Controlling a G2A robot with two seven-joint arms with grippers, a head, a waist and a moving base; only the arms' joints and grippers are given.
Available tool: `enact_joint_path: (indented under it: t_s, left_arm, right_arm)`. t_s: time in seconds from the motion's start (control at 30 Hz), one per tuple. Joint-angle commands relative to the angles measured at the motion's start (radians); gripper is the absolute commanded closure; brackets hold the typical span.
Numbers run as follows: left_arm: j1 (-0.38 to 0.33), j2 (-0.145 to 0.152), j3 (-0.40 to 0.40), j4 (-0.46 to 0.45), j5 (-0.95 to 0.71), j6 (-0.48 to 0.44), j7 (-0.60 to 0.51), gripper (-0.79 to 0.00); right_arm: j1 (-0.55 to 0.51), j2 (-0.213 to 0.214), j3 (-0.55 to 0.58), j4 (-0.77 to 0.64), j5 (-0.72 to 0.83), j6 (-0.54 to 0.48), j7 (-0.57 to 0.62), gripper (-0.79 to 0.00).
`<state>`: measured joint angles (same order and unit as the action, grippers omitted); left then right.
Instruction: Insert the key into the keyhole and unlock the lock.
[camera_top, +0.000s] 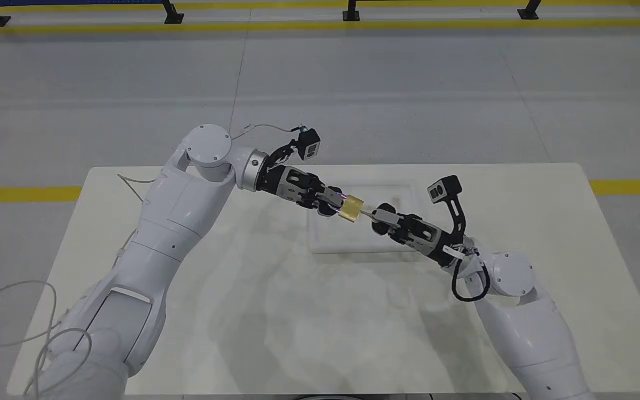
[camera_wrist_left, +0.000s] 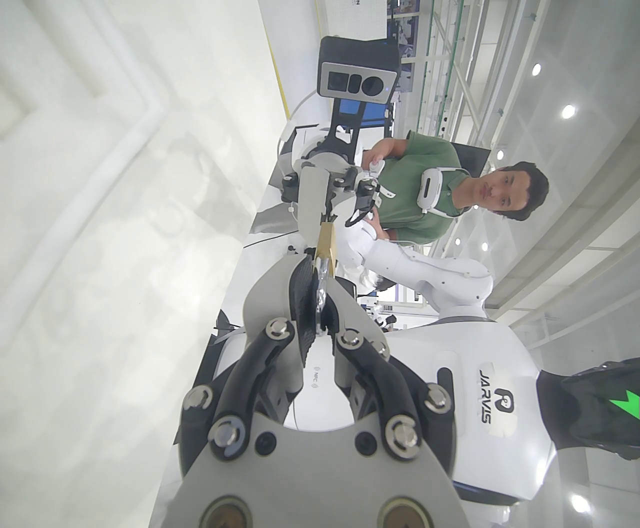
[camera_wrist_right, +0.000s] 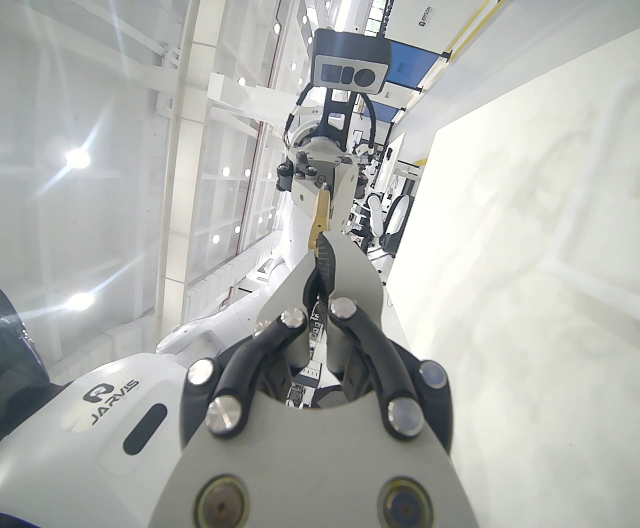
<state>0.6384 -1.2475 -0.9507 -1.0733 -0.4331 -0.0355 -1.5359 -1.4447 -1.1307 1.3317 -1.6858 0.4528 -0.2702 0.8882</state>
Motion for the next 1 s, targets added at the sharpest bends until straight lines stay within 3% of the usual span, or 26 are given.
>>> enact_joint_path:
  t_s: [0.0,0.97]
  left_arm:
    - [0.0,0.0,0.0,0.0,0.0,0.0,0.0,0.0]
    - [0.0,0.0,0.0,0.0,0.0,0.0,0.0,0.0]
  right_arm:
    - [0.002,0.0,-0.004,0.0,-0.004,0.001,-0.002,0.0]
    - [0.012,0.0,-0.032,-0.003,0.001,-0.008,-0.033,0.0]
